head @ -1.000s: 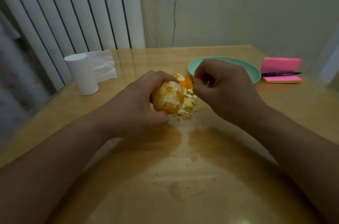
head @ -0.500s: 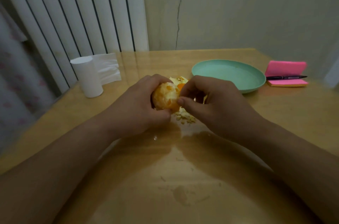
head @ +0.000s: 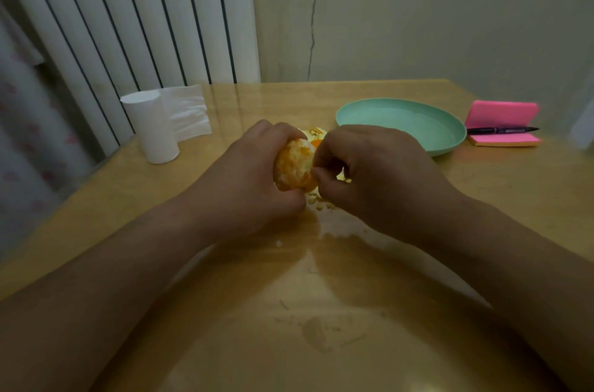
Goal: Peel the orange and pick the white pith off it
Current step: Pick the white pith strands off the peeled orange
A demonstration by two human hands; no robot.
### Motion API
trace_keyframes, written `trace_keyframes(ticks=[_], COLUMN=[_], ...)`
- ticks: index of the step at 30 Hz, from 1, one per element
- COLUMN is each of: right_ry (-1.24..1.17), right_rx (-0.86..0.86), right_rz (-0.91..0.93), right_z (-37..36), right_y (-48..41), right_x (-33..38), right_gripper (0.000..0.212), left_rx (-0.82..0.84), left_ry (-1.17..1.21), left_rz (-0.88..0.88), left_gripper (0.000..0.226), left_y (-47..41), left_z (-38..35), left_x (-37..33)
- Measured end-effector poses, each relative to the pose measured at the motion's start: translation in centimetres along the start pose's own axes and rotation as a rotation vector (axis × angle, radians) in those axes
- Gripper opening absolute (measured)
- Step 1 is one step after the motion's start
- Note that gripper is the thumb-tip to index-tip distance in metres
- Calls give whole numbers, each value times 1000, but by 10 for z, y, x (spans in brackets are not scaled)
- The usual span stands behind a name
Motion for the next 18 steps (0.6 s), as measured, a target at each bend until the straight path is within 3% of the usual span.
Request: trace_keyframes(ticks=[10, 18], right_ry=[-25, -434], right_rx=[-107, -64], right_rz=[-39, -338], right_z=[-3, -7], right_y=[2, 5], right_x=[6, 5], right_gripper=[13, 6], left_rx=[-3, -68], left_ry=[60, 80], left_rz=[-18, -57], left_gripper=[68, 66], left_y=[0, 1], left_z=[1, -1], left_x=[-4, -5])
Point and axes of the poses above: each hand's wrist, its own y-axis away from the middle knuckle, its own z-axis out of the back of the hand, x = y × z, the point moved 1 cm from there along -y, towards the middle knuckle, and after that the axes turned 13 degrees about y, right-handed, at the moved point
